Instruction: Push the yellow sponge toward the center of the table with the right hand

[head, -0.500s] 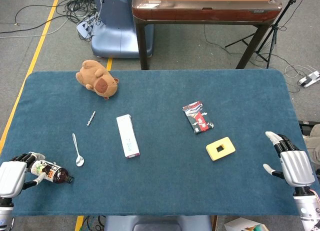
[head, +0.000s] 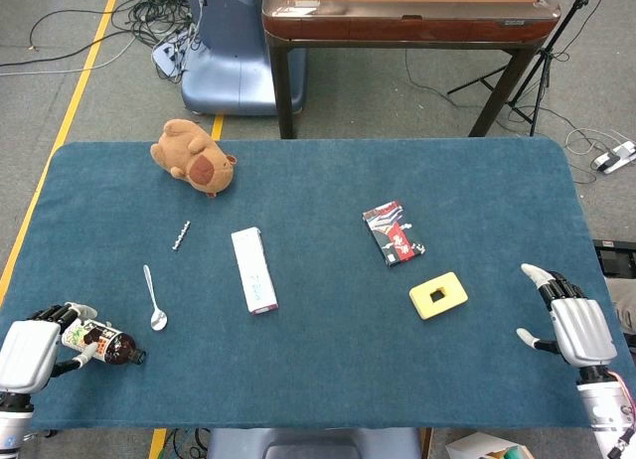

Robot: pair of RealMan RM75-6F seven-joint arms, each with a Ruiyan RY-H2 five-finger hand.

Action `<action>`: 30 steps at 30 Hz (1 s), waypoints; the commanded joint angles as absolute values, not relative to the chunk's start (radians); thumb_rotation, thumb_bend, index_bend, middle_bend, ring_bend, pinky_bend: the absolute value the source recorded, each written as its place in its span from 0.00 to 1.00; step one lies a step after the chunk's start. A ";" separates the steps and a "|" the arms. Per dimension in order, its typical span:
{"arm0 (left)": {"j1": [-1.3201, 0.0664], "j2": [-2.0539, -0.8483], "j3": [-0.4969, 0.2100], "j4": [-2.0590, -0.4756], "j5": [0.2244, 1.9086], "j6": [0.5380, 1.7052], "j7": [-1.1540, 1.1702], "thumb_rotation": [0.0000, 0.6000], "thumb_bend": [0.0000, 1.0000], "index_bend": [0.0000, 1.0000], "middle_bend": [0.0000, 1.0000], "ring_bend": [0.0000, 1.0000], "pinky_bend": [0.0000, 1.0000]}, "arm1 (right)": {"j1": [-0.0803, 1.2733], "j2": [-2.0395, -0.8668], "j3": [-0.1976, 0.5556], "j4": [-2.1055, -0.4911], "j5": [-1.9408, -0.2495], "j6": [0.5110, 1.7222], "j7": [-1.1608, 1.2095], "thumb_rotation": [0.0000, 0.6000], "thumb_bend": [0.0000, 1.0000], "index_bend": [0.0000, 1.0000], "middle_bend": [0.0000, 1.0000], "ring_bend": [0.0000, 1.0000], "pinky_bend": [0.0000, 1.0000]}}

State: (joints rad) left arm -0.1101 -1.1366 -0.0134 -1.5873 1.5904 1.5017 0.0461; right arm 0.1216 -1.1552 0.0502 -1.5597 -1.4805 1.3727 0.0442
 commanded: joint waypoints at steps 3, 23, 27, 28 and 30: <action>-0.120 -1.142 -0.015 -1.584 1.599 1.496 0.033 1.00 0.22 0.42 0.45 0.43 0.51 | 0.157 -1.168 0.054 -1.575 -1.427 1.280 0.093 1.00 0.00 0.14 0.17 0.15 0.30; -0.123 -1.136 -0.012 -1.583 1.597 1.497 0.005 1.00 0.22 0.43 0.46 0.44 0.51 | 0.287 -1.276 0.098 -1.515 -1.253 1.036 0.046 1.00 0.00 0.14 0.12 0.13 0.25; -0.122 -1.134 -0.012 -1.582 1.595 1.499 0.000 1.00 0.22 0.43 0.46 0.44 0.51 | 0.297 -1.296 0.094 -1.509 -1.245 1.024 0.035 1.00 0.00 0.13 0.12 0.13 0.25; -0.121 -1.133 -0.012 -1.582 1.595 1.500 -0.002 1.00 0.22 0.43 0.46 0.44 0.51 | 0.298 -1.300 0.093 -1.509 -1.242 1.022 0.032 1.00 0.00 0.13 0.12 0.13 0.25; -0.121 -1.133 -0.012 -1.582 1.594 1.501 -0.004 1.00 0.22 0.43 0.46 0.44 0.51 | 0.300 -1.303 0.090 -1.508 -1.237 1.018 0.025 1.00 0.00 0.13 0.12 0.13 0.25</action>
